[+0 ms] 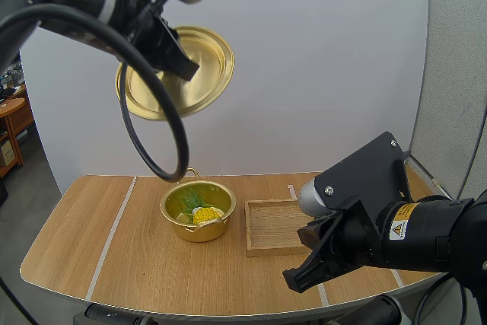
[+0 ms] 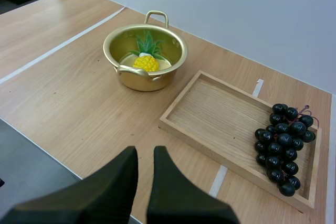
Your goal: Open the pot, put the pineapple inside, and close it
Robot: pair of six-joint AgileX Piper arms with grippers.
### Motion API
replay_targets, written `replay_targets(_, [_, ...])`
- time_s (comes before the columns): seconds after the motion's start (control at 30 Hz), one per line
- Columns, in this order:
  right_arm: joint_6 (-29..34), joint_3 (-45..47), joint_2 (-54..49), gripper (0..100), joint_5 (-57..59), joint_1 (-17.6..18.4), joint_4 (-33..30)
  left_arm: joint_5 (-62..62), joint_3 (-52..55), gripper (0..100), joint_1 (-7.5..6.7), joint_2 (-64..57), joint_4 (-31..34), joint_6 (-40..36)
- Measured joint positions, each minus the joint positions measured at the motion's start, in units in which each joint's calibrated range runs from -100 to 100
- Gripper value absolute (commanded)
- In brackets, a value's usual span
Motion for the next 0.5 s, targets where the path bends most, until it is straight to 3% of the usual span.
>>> replay_targets(0.5, [0.0, 0.0, 0.0, 21, 0.0, 0.0, 0.0, -0.3, 5.8, 0, 0.00, 16.4, 0.1, 1.7])
